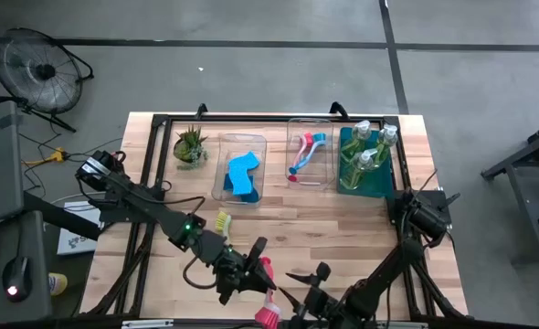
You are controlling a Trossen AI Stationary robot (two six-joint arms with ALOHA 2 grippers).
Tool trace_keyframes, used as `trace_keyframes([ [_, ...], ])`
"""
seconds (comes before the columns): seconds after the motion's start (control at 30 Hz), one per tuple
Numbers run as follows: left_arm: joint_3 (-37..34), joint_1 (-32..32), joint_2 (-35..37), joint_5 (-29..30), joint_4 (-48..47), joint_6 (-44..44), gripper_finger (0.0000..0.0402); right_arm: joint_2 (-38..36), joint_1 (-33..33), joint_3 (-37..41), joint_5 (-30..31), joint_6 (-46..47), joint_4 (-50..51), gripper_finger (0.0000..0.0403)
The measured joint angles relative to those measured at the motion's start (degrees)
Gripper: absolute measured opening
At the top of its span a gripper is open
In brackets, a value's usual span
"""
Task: Pick & Place Kitchen Sink Supplies
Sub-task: Put the red dishwashing brush into the right transparent bin
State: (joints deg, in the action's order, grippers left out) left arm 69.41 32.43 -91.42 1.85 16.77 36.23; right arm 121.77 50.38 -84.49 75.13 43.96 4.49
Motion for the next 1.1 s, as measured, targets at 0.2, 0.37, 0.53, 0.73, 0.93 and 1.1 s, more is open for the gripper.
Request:
trace_keyframes([
  [0.2,0.00,-1.47,0.00,-1.38,1.65,-0.02,0.0039,0.16,-2.76,0.00,0.86,-11.60,-7.94,0.0185],
  [0.37,0.00,-1.69,0.00,-1.61,1.65,-0.02,0.0039,0.16,-5.30,0.00,-0.32,-20.56,-13.92,0.0185],
  [0.53,0.00,-1.69,0.00,-1.66,1.58,-0.02,0.0039,0.16,-6.63,0.00,1.01,-26.35,-18.46,0.0185],
  [0.73,0.01,-1.69,0.00,-1.89,2.05,-0.02,0.0039,0.16,-7.37,0.00,1.03,-36.15,-27.70,0.0185],
  [0.93,0.00,-1.69,0.02,-2.60,3.18,0.00,0.0039,0.14,-7.47,0.00,0.83,-45.78,-36.68,0.0171],
  [1.1,0.00,-1.69,0.02,-2.64,3.11,0.00,0.0039,0.14,-7.35,0.00,0.82,-47.92,-38.41,0.0115],
])
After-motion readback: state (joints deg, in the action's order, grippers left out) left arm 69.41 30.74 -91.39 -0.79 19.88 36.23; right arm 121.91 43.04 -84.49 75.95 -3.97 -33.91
